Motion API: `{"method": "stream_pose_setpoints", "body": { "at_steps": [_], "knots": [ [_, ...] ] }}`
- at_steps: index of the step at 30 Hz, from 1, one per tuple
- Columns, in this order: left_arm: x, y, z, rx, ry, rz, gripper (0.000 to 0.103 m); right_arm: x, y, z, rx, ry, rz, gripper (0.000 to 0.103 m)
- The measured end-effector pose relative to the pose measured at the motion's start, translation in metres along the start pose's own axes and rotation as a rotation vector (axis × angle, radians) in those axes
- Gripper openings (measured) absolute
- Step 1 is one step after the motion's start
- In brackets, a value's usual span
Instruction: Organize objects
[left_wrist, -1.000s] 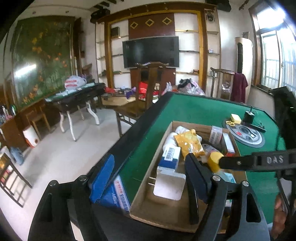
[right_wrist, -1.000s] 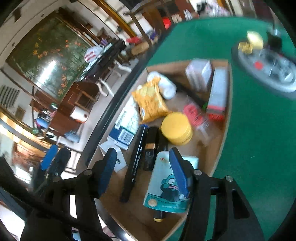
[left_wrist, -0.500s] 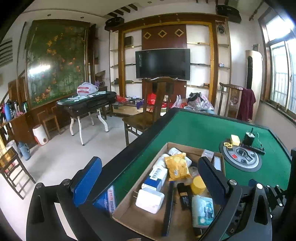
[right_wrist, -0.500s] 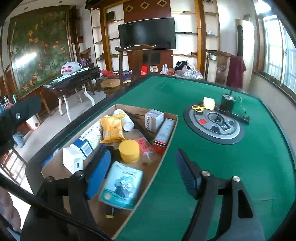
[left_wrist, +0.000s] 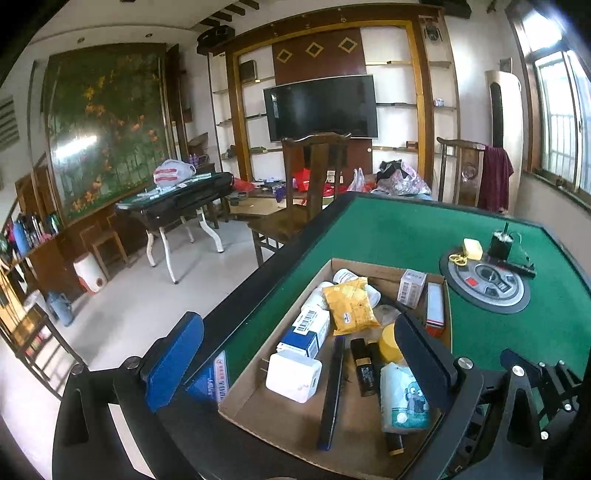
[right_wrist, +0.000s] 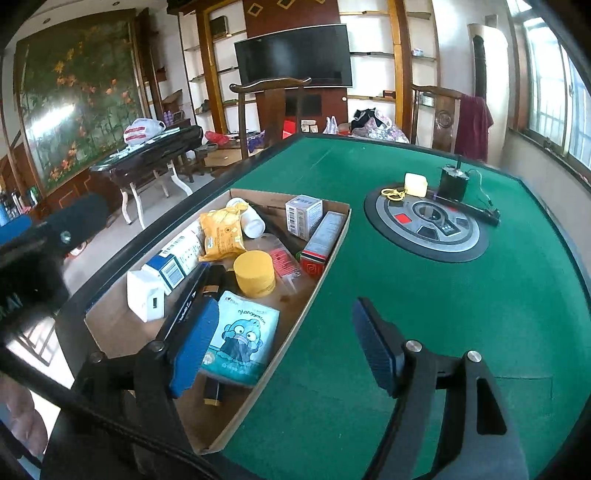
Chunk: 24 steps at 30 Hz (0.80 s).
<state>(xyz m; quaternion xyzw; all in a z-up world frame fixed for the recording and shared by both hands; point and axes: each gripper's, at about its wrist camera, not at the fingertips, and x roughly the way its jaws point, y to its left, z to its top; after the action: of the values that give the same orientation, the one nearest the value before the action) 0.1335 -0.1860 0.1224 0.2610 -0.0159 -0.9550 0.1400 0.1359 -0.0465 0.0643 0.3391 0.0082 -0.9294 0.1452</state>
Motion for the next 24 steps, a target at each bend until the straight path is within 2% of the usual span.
{"method": "stream_pose_setpoints", "body": {
  "at_steps": [5, 24],
  "knots": [
    [0.000, 0.001, -0.001, 0.005, -0.003, 0.013, 0.101, 0.004, 0.006, -0.003, -0.020, 0.017, -0.003, 0.074],
    [0.024, 0.019, -0.015, -0.030, 0.078, -0.003, 0.101, 0.020, 0.035, -0.010, -0.090, 0.085, -0.026, 0.074]
  ]
}}
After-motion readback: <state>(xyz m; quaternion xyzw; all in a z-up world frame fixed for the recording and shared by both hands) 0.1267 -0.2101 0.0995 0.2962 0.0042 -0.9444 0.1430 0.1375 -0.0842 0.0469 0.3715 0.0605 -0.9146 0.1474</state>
